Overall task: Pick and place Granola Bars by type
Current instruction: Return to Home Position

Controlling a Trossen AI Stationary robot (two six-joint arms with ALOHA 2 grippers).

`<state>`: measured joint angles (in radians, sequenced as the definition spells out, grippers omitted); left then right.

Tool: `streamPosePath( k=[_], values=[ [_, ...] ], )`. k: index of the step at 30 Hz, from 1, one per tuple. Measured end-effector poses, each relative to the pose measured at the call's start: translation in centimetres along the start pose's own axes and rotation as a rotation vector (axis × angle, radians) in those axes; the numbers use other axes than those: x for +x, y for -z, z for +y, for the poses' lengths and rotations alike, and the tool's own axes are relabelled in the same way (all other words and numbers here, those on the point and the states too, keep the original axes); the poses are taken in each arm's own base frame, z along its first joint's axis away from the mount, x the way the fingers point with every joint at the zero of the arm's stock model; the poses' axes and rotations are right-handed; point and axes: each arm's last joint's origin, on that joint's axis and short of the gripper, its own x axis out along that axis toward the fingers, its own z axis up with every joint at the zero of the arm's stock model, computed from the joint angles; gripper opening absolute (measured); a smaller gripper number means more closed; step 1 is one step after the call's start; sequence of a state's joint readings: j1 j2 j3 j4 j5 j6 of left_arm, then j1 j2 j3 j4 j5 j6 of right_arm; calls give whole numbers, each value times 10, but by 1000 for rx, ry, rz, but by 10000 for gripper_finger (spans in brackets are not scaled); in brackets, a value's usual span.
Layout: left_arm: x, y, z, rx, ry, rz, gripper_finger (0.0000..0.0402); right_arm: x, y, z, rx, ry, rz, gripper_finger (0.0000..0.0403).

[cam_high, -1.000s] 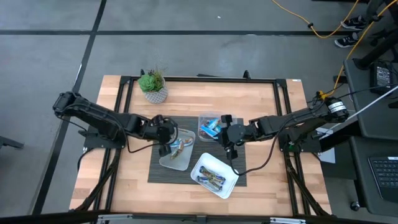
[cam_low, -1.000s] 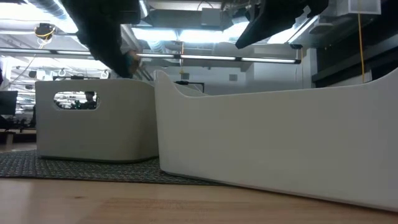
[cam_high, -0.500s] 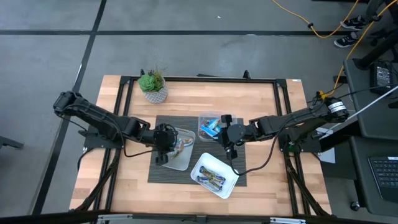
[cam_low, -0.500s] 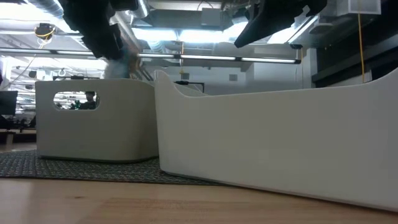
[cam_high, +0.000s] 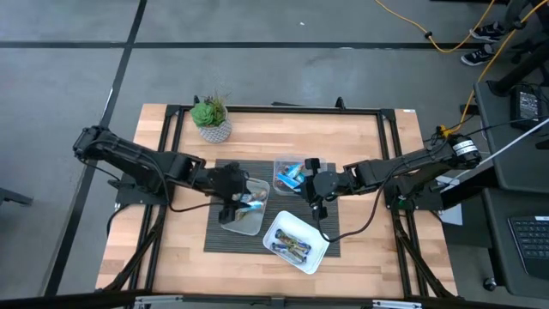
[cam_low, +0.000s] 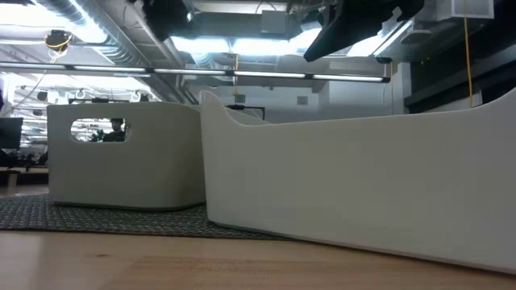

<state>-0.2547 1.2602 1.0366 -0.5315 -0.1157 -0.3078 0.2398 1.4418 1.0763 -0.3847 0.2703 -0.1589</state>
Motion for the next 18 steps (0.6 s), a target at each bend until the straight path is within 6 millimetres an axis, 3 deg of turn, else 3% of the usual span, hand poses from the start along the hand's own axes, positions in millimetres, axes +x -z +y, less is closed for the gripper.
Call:
streamPosePath(
  k=[7, 11, 14, 18],
  values=[
    [-4, -18, -4, 11, 26, -158, 190, 0, 0, 0, 0, 0, 0, 56],
    [-5, -22, -1, 11, -65, -221, 187, 0, 0, 0, 2, 1, -4, 56],
    [-14, -28, 16, -17, -104, -259, 188, 0, -2, 0, 5, 2, -16, 56],
    [-34, -37, 47, -46, -5, -306, 191, 0, -2, 0, 7, 3, -21, 56]
  ],
)
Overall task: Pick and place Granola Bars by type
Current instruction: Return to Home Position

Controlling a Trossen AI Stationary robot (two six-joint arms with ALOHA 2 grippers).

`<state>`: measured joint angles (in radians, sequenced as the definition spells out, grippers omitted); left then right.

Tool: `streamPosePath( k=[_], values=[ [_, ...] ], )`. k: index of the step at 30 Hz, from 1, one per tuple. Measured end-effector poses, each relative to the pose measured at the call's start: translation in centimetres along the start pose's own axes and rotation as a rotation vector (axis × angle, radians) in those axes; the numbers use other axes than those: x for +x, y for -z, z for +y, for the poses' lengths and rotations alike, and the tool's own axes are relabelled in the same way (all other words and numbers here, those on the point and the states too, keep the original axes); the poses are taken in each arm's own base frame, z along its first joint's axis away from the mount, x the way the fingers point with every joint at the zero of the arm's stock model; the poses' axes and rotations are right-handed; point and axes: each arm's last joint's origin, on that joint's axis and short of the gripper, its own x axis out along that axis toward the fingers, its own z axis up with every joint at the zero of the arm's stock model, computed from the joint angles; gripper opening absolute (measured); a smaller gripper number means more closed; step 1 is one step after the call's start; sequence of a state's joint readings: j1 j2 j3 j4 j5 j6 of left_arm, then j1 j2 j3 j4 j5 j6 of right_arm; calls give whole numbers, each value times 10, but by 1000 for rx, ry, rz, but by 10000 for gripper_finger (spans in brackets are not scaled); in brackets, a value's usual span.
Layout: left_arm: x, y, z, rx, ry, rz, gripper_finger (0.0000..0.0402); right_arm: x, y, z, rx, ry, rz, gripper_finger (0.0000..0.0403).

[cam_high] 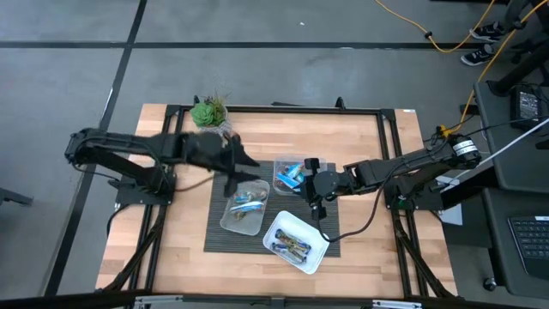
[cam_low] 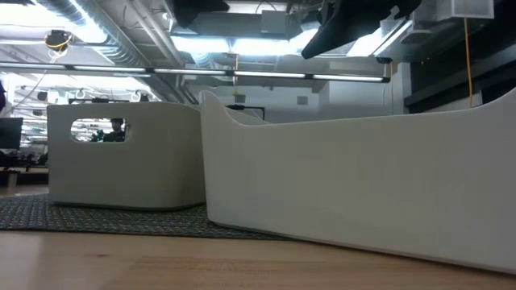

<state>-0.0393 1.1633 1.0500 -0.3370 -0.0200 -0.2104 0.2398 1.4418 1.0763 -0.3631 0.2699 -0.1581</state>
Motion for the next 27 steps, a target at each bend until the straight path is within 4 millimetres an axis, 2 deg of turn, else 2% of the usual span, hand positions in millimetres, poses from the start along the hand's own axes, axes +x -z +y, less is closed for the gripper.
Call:
streamPosePath(
  k=[4, 8, 12, 16, 22, 27],
  values=[
    [-18, -10, 18, 15, 41, -70, 191, 0, 0, 0, 0, 0, 1, 56],
    [-27, 2, 32, 20, -23, -109, 189, 0, 1, 0, -2, -2, 8, 56],
    [-31, 36, 47, -33, -48, -168, 192, 0, 1, 0, 3, -2, 10, 56],
    [-33, 80, 58, -90, -51, -255, 190, 0, 2, 0, 17, -4, 22, 56],
    [-34, 141, 66, -121, -68, -351, 188, 0, 3, 1, 17, -4, 24, 56],
    [-33, 181, 72, -152, -83, -433, 191, 0, 2, 0, 19, -3, 17, 56]
  ],
)
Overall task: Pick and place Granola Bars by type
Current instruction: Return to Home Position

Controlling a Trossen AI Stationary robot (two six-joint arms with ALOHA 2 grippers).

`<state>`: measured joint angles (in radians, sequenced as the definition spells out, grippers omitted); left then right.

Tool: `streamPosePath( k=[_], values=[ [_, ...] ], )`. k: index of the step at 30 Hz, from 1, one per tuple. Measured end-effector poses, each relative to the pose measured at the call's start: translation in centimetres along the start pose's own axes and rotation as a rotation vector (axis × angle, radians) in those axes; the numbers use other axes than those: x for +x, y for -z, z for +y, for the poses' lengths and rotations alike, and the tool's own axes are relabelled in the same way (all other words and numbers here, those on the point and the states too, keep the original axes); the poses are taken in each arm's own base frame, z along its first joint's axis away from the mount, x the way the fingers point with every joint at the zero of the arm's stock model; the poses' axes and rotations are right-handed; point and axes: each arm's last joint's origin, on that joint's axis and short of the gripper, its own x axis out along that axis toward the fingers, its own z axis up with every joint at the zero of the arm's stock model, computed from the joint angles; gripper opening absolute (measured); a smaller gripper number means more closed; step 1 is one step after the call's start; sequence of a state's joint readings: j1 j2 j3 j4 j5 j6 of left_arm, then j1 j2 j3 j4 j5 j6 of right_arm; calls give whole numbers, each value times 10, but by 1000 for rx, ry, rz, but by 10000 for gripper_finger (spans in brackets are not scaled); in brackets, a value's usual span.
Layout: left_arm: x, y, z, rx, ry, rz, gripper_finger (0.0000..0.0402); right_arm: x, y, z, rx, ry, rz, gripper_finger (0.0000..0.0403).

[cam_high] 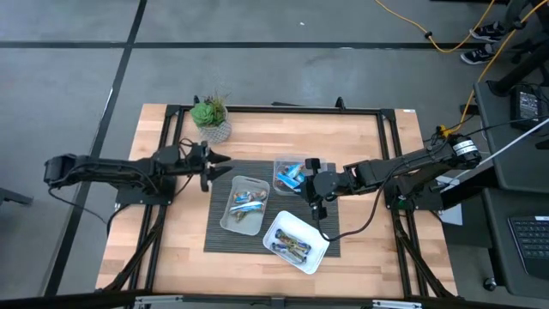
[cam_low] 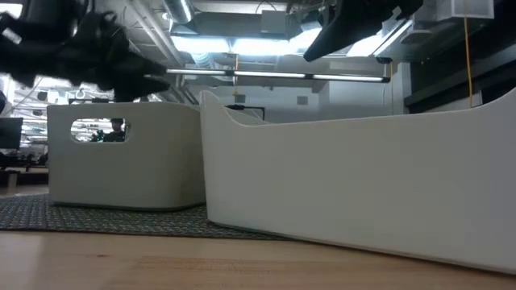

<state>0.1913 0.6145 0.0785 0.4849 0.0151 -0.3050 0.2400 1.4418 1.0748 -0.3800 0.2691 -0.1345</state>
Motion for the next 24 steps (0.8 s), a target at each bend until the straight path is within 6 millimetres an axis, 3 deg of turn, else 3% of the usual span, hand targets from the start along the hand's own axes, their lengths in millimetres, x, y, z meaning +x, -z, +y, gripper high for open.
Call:
streamPosePath(
  k=[3, 9, 24],
  values=[
    [-6, 16, 5, -16, 1, 4, 191, 0, -1, 0, 1, 1, -7, 56],
    [-6, 23, 6, 59, 6, 80, 189, 0, -2, 0, -1, 2, -17, 56],
    [-5, 24, 7, -16, -15, 86, 190, 0, -2, 0, -20, 3, -18, 56]
  ],
)
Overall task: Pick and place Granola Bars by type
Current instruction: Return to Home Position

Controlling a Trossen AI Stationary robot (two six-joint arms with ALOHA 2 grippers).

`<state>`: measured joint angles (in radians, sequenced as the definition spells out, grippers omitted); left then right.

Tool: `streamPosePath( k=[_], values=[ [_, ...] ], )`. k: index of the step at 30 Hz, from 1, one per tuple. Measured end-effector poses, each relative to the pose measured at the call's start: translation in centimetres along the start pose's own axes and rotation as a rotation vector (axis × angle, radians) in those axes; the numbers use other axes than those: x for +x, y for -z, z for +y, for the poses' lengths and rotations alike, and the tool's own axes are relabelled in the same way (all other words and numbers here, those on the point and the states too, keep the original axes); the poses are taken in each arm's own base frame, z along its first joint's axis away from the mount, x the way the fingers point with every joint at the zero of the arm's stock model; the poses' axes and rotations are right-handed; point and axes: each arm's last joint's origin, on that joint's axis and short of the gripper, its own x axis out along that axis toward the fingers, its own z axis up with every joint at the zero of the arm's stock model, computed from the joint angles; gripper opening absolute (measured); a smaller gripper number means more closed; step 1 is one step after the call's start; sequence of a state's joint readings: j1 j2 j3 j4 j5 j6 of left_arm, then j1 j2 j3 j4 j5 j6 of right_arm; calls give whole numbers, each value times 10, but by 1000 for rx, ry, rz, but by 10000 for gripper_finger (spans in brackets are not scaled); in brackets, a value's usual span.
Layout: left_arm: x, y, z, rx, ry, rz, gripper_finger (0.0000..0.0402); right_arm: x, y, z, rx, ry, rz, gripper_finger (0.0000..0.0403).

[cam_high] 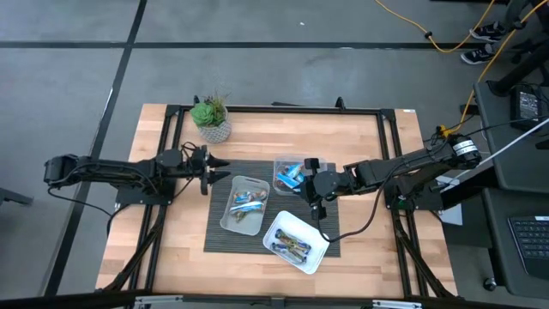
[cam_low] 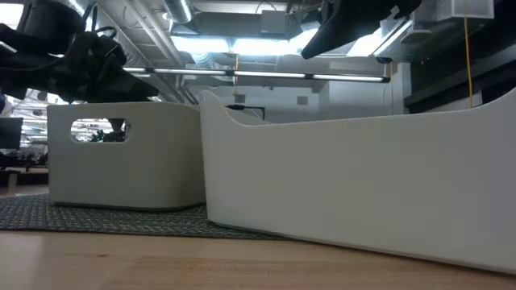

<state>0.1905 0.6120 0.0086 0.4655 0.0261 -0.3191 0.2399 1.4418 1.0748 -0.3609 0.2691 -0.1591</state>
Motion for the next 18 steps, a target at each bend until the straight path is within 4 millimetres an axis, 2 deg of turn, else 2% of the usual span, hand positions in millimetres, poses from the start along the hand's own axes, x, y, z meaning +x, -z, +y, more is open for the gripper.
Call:
streamPosePath(
  k=[7, 18],
  values=[
    [-11, -10, -3, 2, 29, -96, 191, 0, -2, 0, 2, 3, -16, 56],
    [-44, -36, -16, 7, 168, -424, 191, 0, -3, 0, 4, 5, -28, 56]
  ],
)
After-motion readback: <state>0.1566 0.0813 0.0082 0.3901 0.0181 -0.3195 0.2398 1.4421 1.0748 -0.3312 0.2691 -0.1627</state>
